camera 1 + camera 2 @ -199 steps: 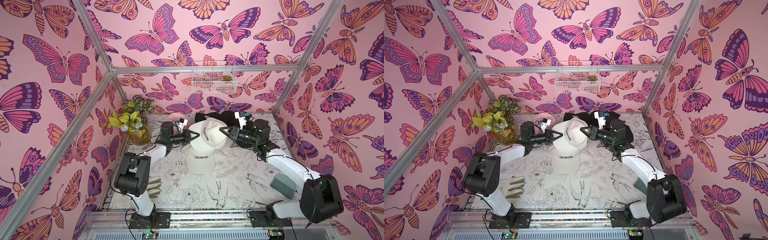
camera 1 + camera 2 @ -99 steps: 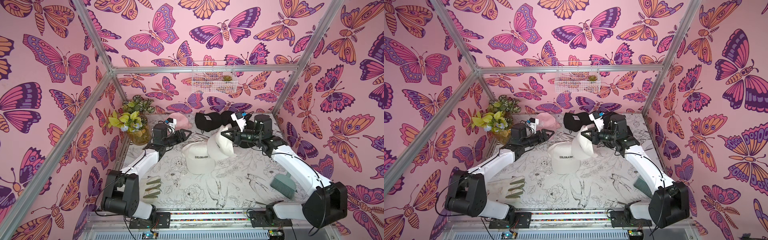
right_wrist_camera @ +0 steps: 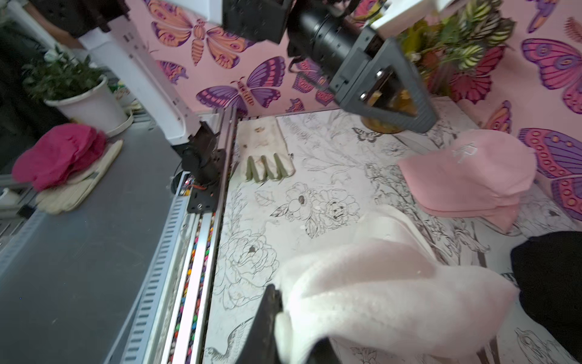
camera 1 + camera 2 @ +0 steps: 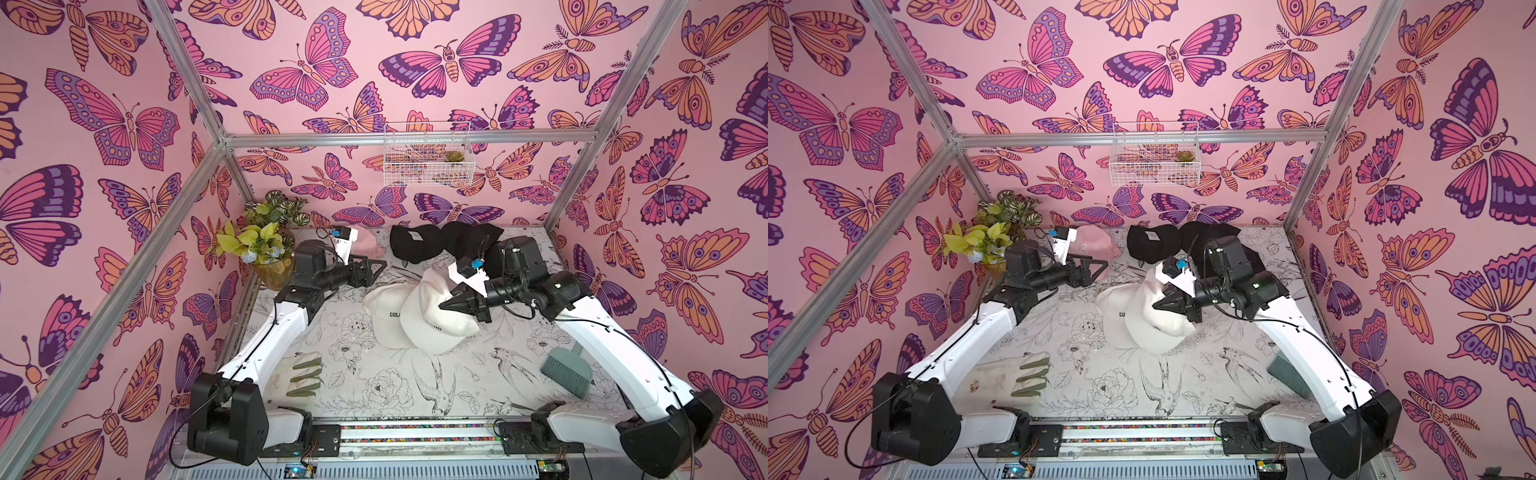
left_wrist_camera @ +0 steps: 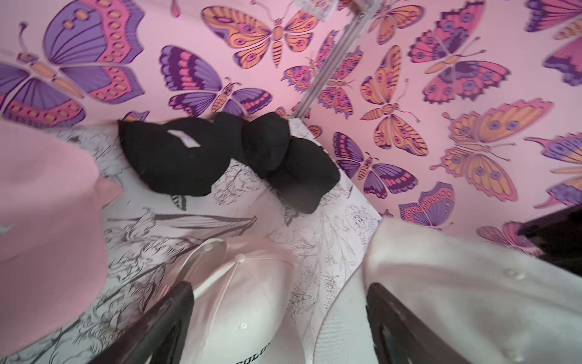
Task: Stack the baseball caps by color
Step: Pick up the baseball cap from the center of the board.
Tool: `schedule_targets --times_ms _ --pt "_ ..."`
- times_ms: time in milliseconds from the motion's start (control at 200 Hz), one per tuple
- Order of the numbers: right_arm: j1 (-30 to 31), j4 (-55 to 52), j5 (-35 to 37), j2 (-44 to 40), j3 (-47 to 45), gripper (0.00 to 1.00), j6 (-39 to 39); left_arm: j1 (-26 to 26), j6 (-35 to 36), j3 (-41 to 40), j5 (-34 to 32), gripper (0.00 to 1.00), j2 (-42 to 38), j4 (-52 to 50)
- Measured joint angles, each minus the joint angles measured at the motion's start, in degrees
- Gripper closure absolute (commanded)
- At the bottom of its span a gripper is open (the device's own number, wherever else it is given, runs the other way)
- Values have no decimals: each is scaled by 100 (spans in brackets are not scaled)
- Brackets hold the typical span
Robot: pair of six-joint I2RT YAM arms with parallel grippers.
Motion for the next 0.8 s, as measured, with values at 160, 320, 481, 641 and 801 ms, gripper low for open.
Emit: schedule_targets --times_ms 160,320,481,641,801 --pt "328 -798 151 -13 46 100 -938 -20 564 170 1344 12 -120 -39" --pt "894 -1453 870 28 55 100 -1683 -179 1047 170 2085 10 -286 -238" --pt "1408 -1784 1792 118 57 100 -2135 -496 1633 190 2452 9 -308 -621" --pt "1766 -1814 2610 116 44 100 -2422 -1161 2761 485 2295 2 -72 -1698" --pt "1899 -1692 3014 17 -118 100 -2651 -1808 3910 710 1786 11 302 -2758"
